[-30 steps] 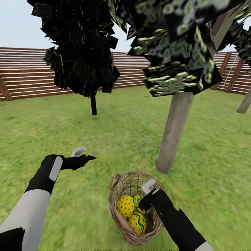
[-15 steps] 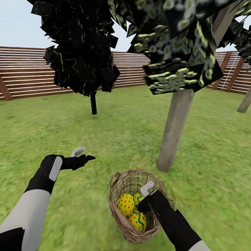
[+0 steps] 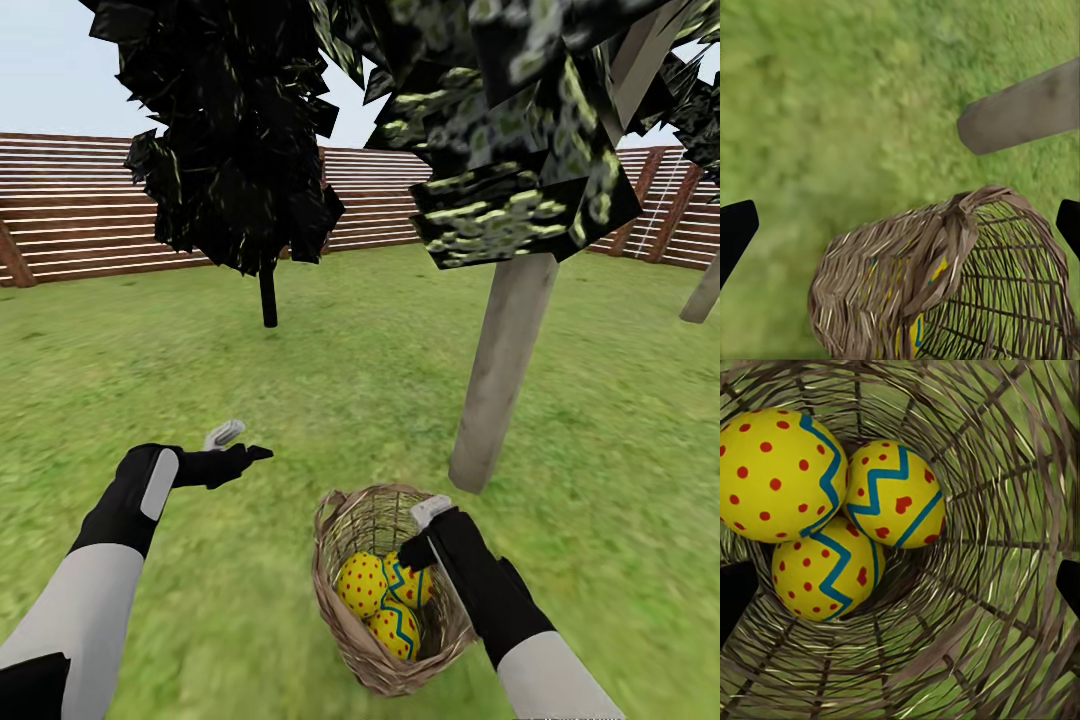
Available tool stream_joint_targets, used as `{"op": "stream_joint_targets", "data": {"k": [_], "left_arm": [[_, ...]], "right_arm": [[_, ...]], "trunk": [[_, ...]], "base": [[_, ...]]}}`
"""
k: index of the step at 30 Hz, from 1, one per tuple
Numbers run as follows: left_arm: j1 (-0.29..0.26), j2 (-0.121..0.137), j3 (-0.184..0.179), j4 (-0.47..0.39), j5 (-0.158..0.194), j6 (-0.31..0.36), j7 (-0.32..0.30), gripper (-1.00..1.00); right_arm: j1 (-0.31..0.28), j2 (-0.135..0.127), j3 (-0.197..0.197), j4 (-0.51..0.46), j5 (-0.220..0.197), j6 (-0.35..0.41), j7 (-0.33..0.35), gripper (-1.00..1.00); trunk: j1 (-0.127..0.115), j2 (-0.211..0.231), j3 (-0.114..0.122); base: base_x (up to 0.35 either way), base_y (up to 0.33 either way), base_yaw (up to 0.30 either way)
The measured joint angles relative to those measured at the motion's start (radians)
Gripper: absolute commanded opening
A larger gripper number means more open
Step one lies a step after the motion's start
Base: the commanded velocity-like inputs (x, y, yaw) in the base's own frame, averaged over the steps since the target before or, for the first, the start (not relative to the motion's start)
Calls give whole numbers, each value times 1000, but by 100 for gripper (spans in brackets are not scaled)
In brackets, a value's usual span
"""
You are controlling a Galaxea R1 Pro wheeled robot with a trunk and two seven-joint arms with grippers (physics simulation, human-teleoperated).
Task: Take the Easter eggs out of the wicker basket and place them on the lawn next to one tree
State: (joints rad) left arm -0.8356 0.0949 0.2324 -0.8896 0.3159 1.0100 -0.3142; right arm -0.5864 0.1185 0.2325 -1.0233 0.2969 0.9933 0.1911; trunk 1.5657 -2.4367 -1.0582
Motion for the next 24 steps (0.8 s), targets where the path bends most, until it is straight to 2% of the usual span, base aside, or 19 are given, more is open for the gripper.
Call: {"op": "stream_joint_targets", "data": {"k": [2,8,10,13,16,24], "left_arm": [[0,-3,-1,0,-1,0,0,100],[0,0,0,0,-1,0,0,100],[0,0,0,2,0,0,0,100],[0,0,0,2,-1,0,0,100],[-1,2,1,3,-1,0,0,100],[0,1,0,3,0,0,0,100]], "right_arm": [[-1,1,-22,1,0,0,0,100],[-2,11,-47,4,-2,1,0,100],[-2,13,-88,4,-1,4,0,100],[-2,13,-114,3,-2,6,0,100],[-2,14,-122,3,-3,6,1,100],[-2,18,-124,8,-4,6,4,100]], "trunk": [[8,-14,-6],[19,-35,-16],[19,-35,-16],[27,-49,-22],[34,-63,-28],[36,-64,-40]], "base": [[0,0,0],[0,0,0],[0,0,0],[0,0,0],[0,0,0],[0,0,0]]}}
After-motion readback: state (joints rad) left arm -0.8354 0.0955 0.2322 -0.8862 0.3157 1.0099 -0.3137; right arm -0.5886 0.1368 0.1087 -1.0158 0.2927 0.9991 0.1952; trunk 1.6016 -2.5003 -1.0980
